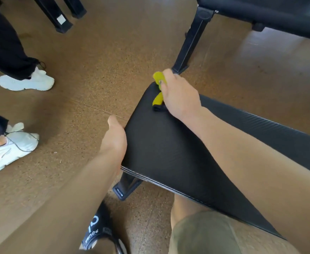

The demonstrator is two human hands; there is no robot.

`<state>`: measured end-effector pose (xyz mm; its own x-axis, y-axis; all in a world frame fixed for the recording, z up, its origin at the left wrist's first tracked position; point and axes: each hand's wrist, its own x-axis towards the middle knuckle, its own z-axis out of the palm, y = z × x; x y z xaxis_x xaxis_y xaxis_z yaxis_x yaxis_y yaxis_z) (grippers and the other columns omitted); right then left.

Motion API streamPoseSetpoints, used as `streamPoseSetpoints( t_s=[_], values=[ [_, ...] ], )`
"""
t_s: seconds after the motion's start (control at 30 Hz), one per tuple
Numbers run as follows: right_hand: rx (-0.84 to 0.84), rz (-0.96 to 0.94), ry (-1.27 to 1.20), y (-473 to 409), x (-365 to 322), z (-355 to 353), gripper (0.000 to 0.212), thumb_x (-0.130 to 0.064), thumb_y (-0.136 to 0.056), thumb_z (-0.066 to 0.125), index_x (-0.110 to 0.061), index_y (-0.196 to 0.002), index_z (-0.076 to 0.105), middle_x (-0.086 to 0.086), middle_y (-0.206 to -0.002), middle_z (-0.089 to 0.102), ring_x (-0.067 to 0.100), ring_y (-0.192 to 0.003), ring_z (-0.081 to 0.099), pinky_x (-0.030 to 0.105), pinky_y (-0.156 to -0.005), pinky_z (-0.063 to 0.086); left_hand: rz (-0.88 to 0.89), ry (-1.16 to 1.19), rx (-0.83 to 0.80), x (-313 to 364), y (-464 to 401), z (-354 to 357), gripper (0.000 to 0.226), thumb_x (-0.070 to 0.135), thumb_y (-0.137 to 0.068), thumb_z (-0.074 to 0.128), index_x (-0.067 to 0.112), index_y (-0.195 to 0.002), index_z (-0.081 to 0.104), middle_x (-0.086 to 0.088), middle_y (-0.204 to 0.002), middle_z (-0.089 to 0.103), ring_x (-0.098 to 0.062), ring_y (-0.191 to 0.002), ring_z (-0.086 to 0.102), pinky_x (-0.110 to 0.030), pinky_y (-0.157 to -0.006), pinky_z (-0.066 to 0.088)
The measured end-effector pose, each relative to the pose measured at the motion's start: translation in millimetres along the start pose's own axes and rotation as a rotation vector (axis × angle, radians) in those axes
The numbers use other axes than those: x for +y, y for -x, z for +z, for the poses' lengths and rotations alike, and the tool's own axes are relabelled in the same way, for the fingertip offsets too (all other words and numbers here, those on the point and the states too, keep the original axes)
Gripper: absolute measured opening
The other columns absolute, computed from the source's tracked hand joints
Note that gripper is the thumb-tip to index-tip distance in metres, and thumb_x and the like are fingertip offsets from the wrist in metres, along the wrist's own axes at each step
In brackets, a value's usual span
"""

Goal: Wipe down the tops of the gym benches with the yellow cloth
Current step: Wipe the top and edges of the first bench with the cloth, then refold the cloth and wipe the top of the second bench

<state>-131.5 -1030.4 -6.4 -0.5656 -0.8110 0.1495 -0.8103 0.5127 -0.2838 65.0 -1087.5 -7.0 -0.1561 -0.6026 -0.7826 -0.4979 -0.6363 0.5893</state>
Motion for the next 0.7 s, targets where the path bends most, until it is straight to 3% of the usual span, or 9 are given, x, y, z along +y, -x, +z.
streamPoseSetpoints(
  t_s=[0.07, 0.13, 0.17, 0.23, 0.3, 0.37, 0.47, 0.57, 0.7],
  values=[
    [-0.007, 0.165, 0.048, 16, 26, -9, 0.029, -0.033, -0.109, 0.032, -0.012, -0.124, 0.044, 0.012, -0.106, 0.058, 0.036, -0.089, 0.056, 0.039, -0.064, 0.033, -0.028, -0.042, 0.034, 2, 6, 2, 0.096, 0.086, -0.075, 0.017, 0.023, -0.131, 0.062, -0.006, -0.133, 0.064, -0.029, -0.124, 0.059, -0.047, -0.115, 0.035],
    [-0.009, 0.264, 0.068, 36, 42, -19, 0.028, -0.032, -0.109, 0.033, -0.011, -0.122, 0.045, 0.014, -0.104, 0.059, 0.038, -0.089, 0.057, 0.039, -0.065, 0.033, -0.058, -0.098, 0.019, 10, 19, 3, 0.066, 0.069, -0.099, 0.018, 0.024, -0.102, 0.066, -0.003, -0.104, 0.067, -0.021, -0.093, 0.063, -0.033, -0.09, 0.045],
    [0.003, 0.294, 0.066, 47, 45, -23, 0.027, -0.03, -0.109, 0.034, -0.01, -0.122, 0.047, 0.014, -0.105, 0.059, 0.038, -0.091, 0.057, 0.039, -0.066, 0.034, -0.063, -0.126, -0.001, 16, 29, 3, 0.064, 0.067, -0.101, 0.019, 0.023, -0.099, 0.066, -0.003, -0.099, 0.067, -0.02, -0.088, 0.063, -0.031, -0.081, 0.047],
    [0.051, 0.323, 0.015, 66, 42, -30, 0.025, -0.025, -0.108, 0.037, -0.011, -0.123, 0.051, 0.011, -0.111, 0.06, 0.034, -0.098, 0.056, 0.04, -0.07, 0.039, -0.075, -0.179, -0.024, 27, 41, -2, 0.079, 0.075, -0.09, 0.02, 0.021, -0.123, 0.067, -0.007, -0.125, 0.067, -0.028, -0.113, 0.063, -0.042, -0.1, 0.047],
    [0.052, 0.38, -0.121, 78, 30, -41, 0.024, -0.02, -0.107, 0.039, -0.012, -0.122, 0.055, 0.007, -0.117, 0.061, 0.029, -0.105, 0.056, 0.036, -0.079, 0.043, -0.034, -0.306, 0.022, 41, 53, -5, 0.083, 0.073, -0.091, 0.021, 0.018, -0.142, 0.057, -0.005, -0.146, 0.055, -0.032, -0.136, 0.05, -0.052, -0.118, 0.032],
    [0.051, 0.559, -0.353, 82, 15, -57, 0.021, -0.022, -0.106, 0.04, -0.016, -0.116, 0.058, 0.003, -0.111, 0.066, 0.026, -0.1, 0.06, 0.032, -0.076, 0.04, 0.048, -0.428, -0.028, 59, 74, -6, 0.064, 0.059, -0.098, 0.028, 0.016, -0.134, 0.058, 0.002, -0.134, 0.058, -0.031, -0.13, 0.053, -0.05, -0.112, 0.036],
    [0.078, 0.985, -0.959, 71, -25, -100, 0.029, -0.037, -0.1, 0.045, -0.022, -0.114, 0.064, -0.001, -0.098, 0.078, 0.026, -0.089, 0.072, 0.045, -0.076, 0.049, 0.107, -0.486, -0.159, 95, 114, -8, 0.055, 0.058, -0.078, 0.041, 0.021, -0.113, 0.059, 0.0, -0.111, 0.065, -0.03, -0.105, 0.06, -0.045, -0.092, 0.046],
    [-0.013, 1.213, -1.588, 58, -70, -168, 0.031, -0.022, -0.105, 0.043, -0.01, -0.118, 0.068, 0.012, -0.1, 0.077, 0.031, -0.077, 0.074, 0.04, -0.067, 0.055, 0.085, -0.467, -0.253, 139, 156, -18, 0.065, 0.051, -0.088, 0.056, 0.025, -0.147, 0.043, 0.012, -0.128, 0.051, -0.016, -0.12, 0.05, -0.035, -0.094, 0.035],
    [-0.156, 1.192, -2.012, 41, -117, -265, 0.043, -0.027, -0.106, 0.041, 0.0, -0.13, 0.066, 0.018, -0.114, 0.073, 0.034, -0.093, 0.073, 0.041, -0.085, 0.059, 0.044, -0.374, -0.361, 208, 208, -41, 0.064, 0.045, -0.097, 0.061, 0.029, -0.153, 0.036, 0.003, -0.142, 0.055, -0.017, -0.124, 0.056, -0.036, -0.092, 0.038]
  ],
)
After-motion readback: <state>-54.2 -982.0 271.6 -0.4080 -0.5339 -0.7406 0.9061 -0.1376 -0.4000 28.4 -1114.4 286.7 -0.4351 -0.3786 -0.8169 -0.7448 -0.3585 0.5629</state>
